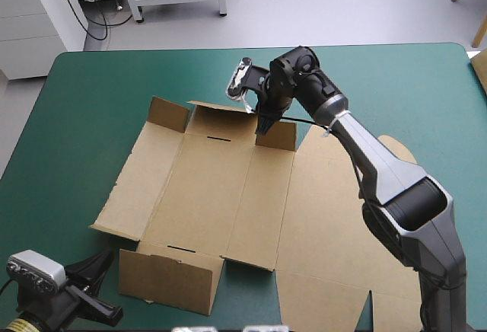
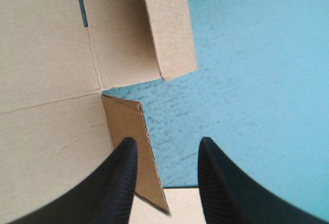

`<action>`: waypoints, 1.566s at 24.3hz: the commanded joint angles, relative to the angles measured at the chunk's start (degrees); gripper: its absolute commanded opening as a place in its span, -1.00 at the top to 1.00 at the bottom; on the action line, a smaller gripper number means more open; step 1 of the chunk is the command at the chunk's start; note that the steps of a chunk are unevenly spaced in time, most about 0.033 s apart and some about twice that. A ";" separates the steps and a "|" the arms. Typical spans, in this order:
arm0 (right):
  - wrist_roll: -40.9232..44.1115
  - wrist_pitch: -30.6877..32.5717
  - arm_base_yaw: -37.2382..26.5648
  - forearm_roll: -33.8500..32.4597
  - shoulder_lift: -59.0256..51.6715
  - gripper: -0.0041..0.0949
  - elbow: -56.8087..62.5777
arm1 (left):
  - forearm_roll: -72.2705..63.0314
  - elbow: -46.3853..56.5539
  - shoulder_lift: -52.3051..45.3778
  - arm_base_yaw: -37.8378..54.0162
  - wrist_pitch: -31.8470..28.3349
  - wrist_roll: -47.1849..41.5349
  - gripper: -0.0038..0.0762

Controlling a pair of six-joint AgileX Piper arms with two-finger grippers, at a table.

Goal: Fold the box

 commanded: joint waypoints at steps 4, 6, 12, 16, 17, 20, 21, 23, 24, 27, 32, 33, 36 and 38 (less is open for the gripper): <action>8.34 -0.91 0.07 -3.97 -12.99 0.16 -2.29 | -0.88 -1.30 1.27 -0.35 -4.31 -0.16 0.92; 8.90 -0.91 0.07 -4.06 -16.08 0.16 -2.29 | -0.88 -1.30 1.27 -0.35 -4.31 -0.16 0.92; 19.56 -0.81 0.07 -5.27 -26.15 0.18 0.34 | -0.88 -1.30 1.27 -0.35 -4.31 -0.16 0.92; 25.84 -0.91 0.07 -7.41 -35.74 0.67 11.78 | -0.88 -1.30 1.27 -0.35 -4.31 -0.16 0.92; 29.33 -0.91 0.07 -9.96 -40.29 0.97 18.39 | -0.77 -1.30 1.27 -0.35 -4.31 -0.16 0.92; 34.59 -1.32 0.07 -14.33 -49.37 0.96 31.22 | -0.77 -1.30 1.27 -0.35 -4.31 -0.16 0.92; 36.53 -3.02 0.07 -14.50 -54.47 0.96 37.95 | -0.77 -1.30 1.27 -0.35 -4.31 -0.16 0.92; 38.48 -6.37 0.07 -13.88 -61.92 0.96 47.21 | -0.77 -1.30 1.27 -0.35 -4.31 -0.16 0.92; 39.77 -8.48 0.07 -13.27 -66.22 0.96 53.07 | -0.77 -1.30 1.27 -0.35 -4.31 -0.16 0.92; 42.47 -13.06 0.07 -10.96 -76.71 0.96 65.00 | -0.77 -1.30 1.27 -0.35 -4.31 -0.16 0.92; 44.61 -16.23 0.07 -8.02 -87.98 0.96 78.82 | -0.77 -1.30 1.27 -0.35 -4.31 -0.16 0.91; 44.61 -16.75 0.07 -7.59 -89.92 0.96 81.01 | -0.77 -1.30 1.27 -0.35 -4.31 -0.16 0.90; 45.75 -18.38 0.07 -6.62 -95.46 0.96 86.46 | -1.16 -1.30 1.27 -0.35 -4.31 1.79 0.72; 46.64 -18.97 0.07 -6.18 -98.53 0.96 89.20 | -2.14 -1.30 1.27 -0.35 -4.18 3.86 0.52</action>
